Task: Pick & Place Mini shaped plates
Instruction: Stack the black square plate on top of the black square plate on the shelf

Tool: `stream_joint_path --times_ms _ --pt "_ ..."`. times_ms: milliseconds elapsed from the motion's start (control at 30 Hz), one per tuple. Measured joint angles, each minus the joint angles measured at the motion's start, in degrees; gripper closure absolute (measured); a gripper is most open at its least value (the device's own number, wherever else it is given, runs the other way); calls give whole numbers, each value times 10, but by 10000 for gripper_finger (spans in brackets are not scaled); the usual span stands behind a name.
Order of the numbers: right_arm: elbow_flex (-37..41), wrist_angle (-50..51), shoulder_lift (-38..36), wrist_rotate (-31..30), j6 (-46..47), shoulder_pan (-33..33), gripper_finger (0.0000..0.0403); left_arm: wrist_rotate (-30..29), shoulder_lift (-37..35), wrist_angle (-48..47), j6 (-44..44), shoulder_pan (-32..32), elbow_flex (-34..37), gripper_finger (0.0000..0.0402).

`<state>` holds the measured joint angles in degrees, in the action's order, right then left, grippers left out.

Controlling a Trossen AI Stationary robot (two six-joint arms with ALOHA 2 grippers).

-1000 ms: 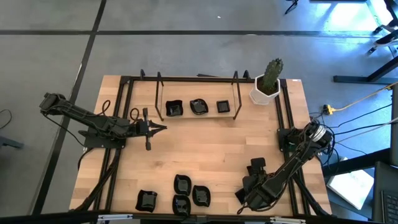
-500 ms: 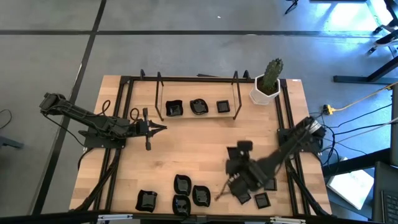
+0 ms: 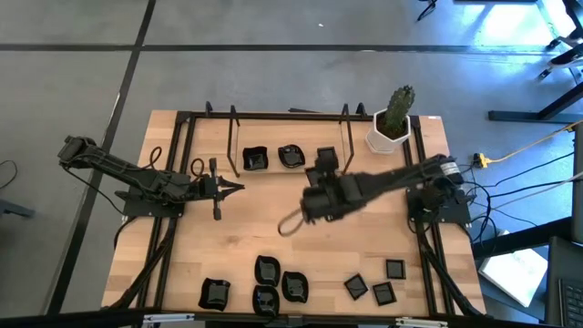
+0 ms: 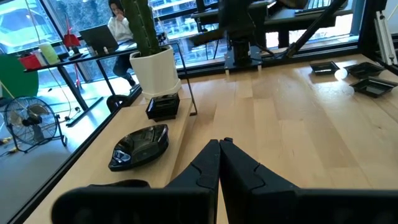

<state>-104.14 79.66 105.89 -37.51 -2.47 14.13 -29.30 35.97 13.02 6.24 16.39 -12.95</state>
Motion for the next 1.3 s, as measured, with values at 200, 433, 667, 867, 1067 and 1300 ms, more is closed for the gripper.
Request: stream_joint_path --times_ms 200,433,667,867,1067,1300 --pt "0 -12 0 35 -44 -78 400 0 0 0 1 0 0 396" --pt "45 -47 0 46 -94 -142 400 0 0 0 1 0 0 396" --pt "135 -135 0 47 -149 -173 400 0 0 0 5 0 0 396" --pt "164 -156 0 58 -151 -203 400 0 0 0 5 0 0 396" --pt "196 -199 0 76 -149 -235 400 0 0 0 5 0 0 396" --pt "218 -220 0 76 -144 -245 400 -1 0 0 5 0 0 396"
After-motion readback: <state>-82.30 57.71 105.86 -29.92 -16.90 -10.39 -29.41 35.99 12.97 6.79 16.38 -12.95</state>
